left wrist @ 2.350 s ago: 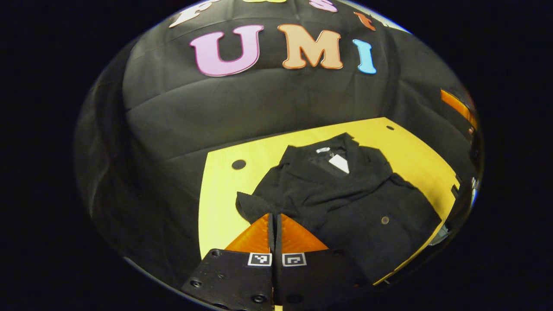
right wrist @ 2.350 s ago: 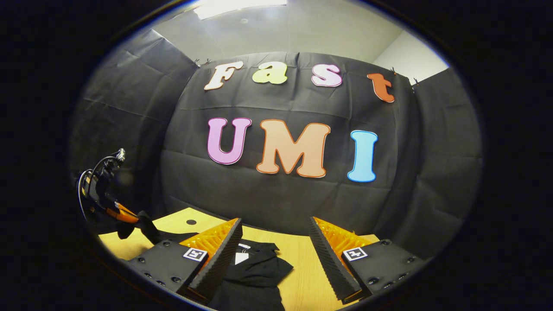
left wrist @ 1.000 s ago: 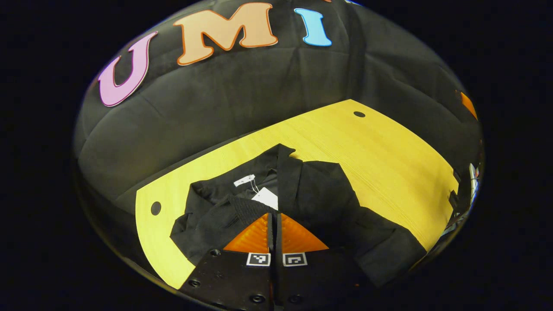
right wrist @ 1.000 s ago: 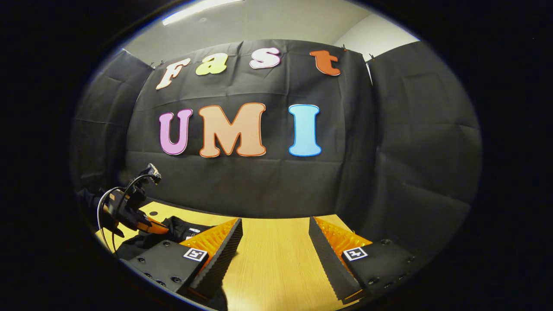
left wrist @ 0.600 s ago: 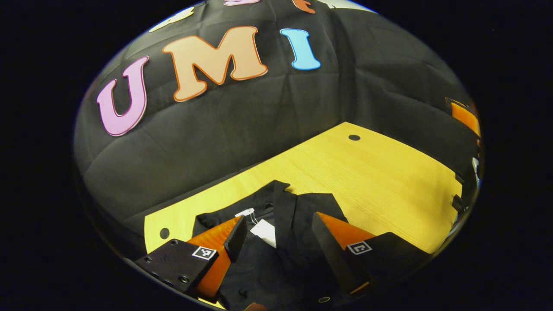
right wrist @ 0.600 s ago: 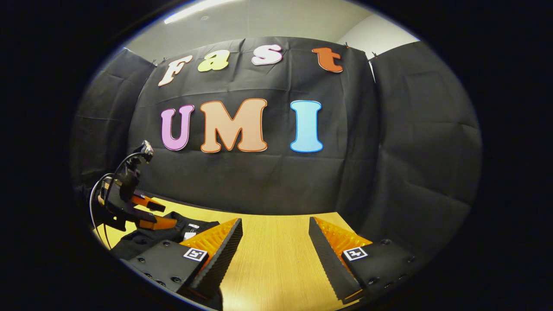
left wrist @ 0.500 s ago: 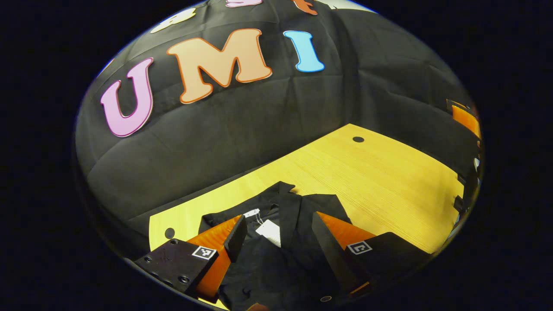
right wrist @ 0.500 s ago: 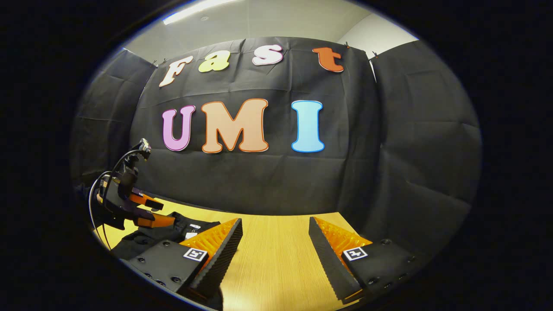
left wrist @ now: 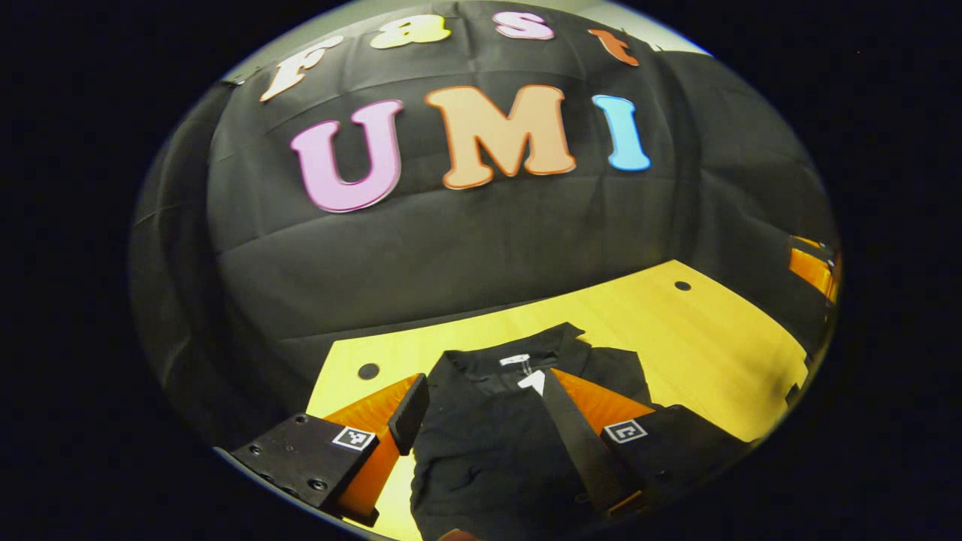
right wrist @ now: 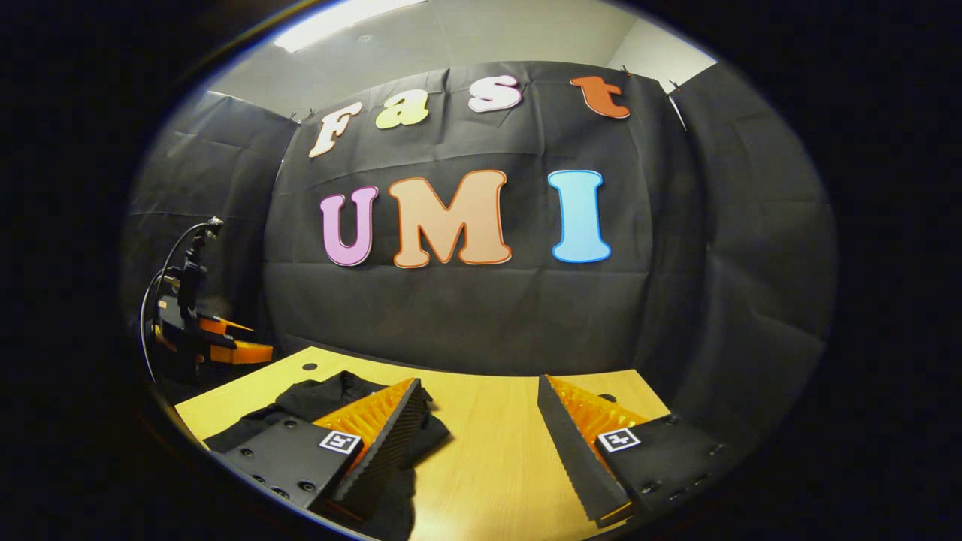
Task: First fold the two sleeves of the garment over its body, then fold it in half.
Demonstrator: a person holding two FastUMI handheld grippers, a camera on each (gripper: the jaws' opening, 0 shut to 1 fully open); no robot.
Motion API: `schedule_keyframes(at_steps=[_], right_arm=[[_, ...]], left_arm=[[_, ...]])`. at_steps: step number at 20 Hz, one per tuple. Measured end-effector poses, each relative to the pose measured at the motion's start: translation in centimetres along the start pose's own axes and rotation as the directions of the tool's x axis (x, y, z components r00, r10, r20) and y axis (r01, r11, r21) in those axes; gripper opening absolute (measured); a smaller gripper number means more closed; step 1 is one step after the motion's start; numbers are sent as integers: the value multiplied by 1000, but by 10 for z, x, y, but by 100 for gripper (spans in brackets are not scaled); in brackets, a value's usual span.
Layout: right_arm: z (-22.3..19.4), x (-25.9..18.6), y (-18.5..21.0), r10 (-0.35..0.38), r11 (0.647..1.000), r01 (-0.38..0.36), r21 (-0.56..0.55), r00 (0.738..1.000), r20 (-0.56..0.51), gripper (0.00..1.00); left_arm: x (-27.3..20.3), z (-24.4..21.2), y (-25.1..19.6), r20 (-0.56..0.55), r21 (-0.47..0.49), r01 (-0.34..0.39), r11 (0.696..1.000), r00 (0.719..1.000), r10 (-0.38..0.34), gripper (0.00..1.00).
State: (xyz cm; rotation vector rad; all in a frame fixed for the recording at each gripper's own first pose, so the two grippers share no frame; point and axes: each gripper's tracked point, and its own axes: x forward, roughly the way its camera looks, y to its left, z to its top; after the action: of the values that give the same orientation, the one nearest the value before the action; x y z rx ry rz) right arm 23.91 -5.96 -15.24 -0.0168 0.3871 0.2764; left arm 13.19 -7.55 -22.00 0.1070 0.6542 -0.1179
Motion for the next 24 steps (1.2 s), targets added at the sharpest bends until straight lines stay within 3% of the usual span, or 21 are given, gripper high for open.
schedule_keyframes(at_steps=[9,14,17,23,24], right_arm=[[-56,-55,95,17,998,-22,-53,995,-95,98],[-106,-84,119,-14,998,2,-65,983,-186,98],[-152,-115,132,-45,998,28,-64,958,-284,98],[-237,-144,137,-67,998,58,-34,869,-490,99],[-253,-130,128,-65,998,60,-26,852,-519,99]], left_arm=[[-99,-126,53,-133,-50,-17,999,991,10,95],[-132,-195,59,-218,-101,-9,995,976,-13,95],[-145,-234,56,-277,-121,-15,993,961,-19,95],[-156,-304,43,-388,-175,-30,984,921,-41,95],[-157,-311,41,-399,-185,-33,982,916,-45,95]])
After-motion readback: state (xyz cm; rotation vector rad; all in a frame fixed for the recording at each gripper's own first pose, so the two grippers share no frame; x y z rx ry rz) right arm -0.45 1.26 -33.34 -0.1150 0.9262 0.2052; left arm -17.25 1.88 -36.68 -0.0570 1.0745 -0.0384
